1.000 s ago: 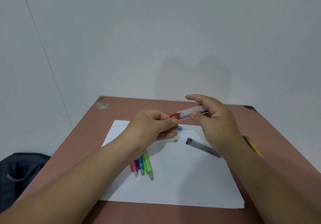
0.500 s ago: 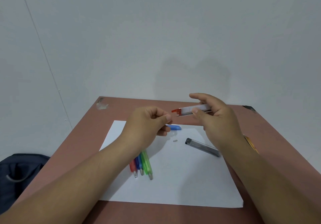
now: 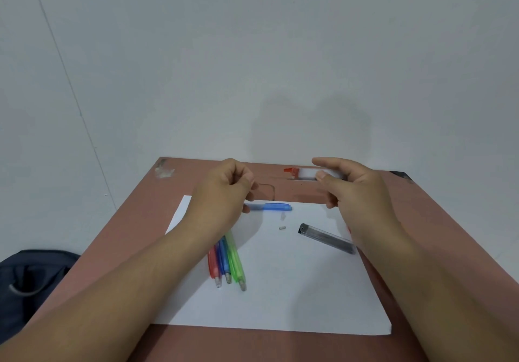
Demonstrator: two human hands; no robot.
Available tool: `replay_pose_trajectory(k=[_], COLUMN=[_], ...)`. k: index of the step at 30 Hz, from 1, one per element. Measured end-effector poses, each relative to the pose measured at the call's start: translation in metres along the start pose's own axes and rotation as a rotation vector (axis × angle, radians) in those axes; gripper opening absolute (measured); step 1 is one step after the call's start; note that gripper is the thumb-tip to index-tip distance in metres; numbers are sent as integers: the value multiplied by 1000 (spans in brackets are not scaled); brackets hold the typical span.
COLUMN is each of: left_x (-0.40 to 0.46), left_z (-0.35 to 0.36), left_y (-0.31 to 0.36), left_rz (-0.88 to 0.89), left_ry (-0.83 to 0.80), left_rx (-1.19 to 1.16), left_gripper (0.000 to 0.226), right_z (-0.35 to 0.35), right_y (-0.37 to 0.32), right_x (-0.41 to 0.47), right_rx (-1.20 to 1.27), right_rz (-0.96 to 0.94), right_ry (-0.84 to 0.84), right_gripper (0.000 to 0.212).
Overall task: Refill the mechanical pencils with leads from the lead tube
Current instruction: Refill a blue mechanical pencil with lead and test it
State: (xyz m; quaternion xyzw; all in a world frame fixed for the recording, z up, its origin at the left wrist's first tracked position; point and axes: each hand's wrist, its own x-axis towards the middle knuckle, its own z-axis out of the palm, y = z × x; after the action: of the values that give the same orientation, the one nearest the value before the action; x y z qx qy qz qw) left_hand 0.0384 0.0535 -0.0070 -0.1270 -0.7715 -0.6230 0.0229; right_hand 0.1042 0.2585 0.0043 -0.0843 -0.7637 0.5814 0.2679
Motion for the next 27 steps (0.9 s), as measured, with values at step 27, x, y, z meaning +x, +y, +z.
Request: replay_pose_trajectory(k=[27], left_x=[-22], left_z=[7], left_y=[17], left_rz=[208], left_ry=[-108], left_rx=[-232], left_gripper=[12], right_z=[13], right_y=[-4], right_x=[-11], right_rx=[141], right_rz=[285], right_ry=[-311], right_gripper=[27])
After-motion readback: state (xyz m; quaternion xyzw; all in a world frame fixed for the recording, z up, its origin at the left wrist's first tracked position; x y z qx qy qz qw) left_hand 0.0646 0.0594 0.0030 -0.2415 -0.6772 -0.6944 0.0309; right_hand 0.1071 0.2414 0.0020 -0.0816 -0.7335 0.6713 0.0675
